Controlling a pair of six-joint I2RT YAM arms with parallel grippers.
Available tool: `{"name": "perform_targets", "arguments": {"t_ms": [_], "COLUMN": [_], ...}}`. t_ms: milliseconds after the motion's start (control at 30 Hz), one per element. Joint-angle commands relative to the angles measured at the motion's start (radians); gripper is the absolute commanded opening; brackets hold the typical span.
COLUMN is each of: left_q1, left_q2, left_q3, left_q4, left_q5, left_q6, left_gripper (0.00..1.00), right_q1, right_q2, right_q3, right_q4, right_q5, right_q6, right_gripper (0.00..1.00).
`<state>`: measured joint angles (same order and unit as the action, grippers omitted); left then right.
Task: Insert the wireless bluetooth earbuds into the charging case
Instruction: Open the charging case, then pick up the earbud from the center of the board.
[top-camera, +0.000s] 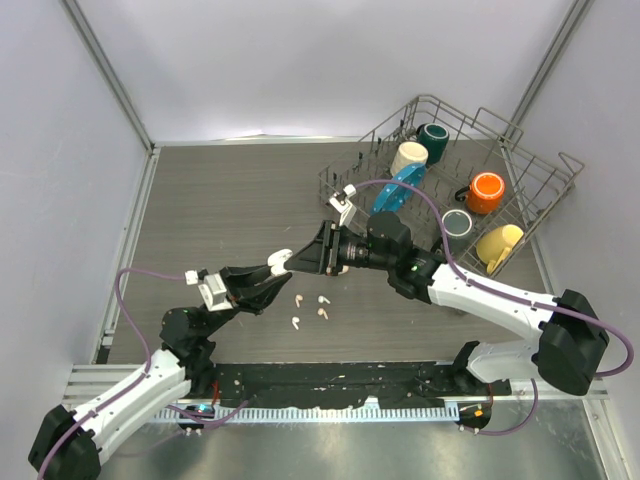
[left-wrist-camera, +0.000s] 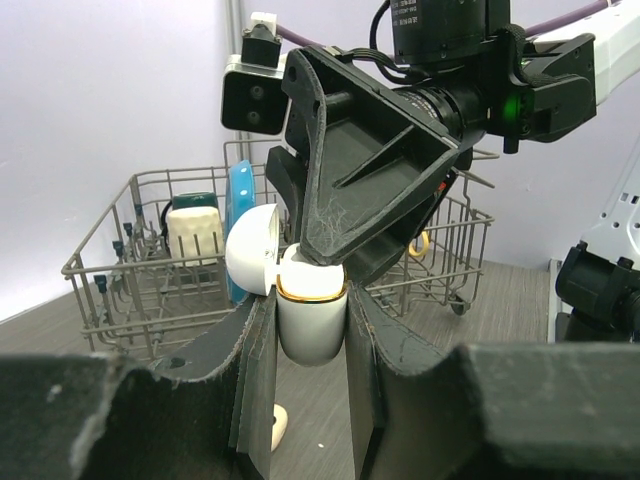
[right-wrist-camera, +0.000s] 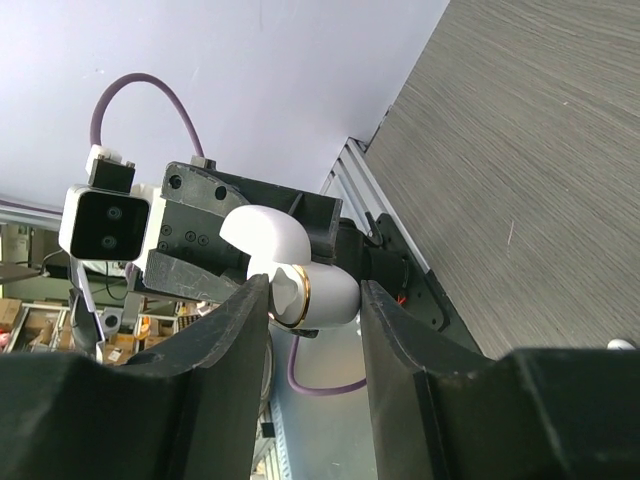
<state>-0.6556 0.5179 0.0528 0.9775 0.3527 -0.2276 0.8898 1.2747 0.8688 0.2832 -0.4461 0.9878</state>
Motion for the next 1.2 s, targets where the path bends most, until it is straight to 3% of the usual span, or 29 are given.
{"name": "perform_targets", "arguments": {"t_ms": [0,367,467,500,533,600,800,867,1033,1167], "left_q1": [-0.006,-0.006,-0.006,-0.006,-0.006,-0.006,-0.006,-0.006,-0.006,-0.006], "left_q2": [0.021,0.028,0.018,0.011,0.005,-0.004,-0.076,-0.113,-0.219,-0.3], "left_q3": [0.012,0.012,0.007,0.004,-0.002,-0.01,-0.03,-0.033,-0.004,0.019], "left_q4": [0.035,0.038,0.038,0.038,0.038,0.036,-0.026,-0.059,-0.221,-0.31], "left_q5": [-0.017,-0.015,-0.029,-0.041,-0.047,-0.063,-0.106,-0.119,-0.121,-0.127], "left_q6": [0.001,-0.009,-0.006,-0.006,-0.004,-0.001,0.028,0.04,0.073,0.106], "left_gripper": [0.0,0.0,0.0,0.0,0.0,0.0,0.0,0.0,0.0,0.0], "right_q1": [0.012,0.012,0.011,0.011,0.011,0.011,-0.002,-0.003,-0.023,-0.081], "right_q2": [-0.014,-0.026,-0.035,-0.046,-0.054,-0.08,-0.159,-0.199,-0.297,-0.287], "right_q3": [0.019,0.032,0.039,0.041,0.045,0.061,0.079,0.076,0.01,-0.004], "right_q4": [0.034,-0.012,-0.038,-0.047,-0.064,-0.116,-0.257,-0.33,-0.458,-0.556], "right_q5": [-0.02,-0.01,0.001,0.01,0.036,0.072,0.208,0.243,0.542,0.546], "right_q6": [-0.028,-0.07,-0.089,-0.104,-0.116,-0.152,-0.231,-0.273,-0.34,-0.449], "right_gripper": [0.31,0.32,0.48,0.61,0.68,0.78,0.9,0.9,0.94,0.92]}}
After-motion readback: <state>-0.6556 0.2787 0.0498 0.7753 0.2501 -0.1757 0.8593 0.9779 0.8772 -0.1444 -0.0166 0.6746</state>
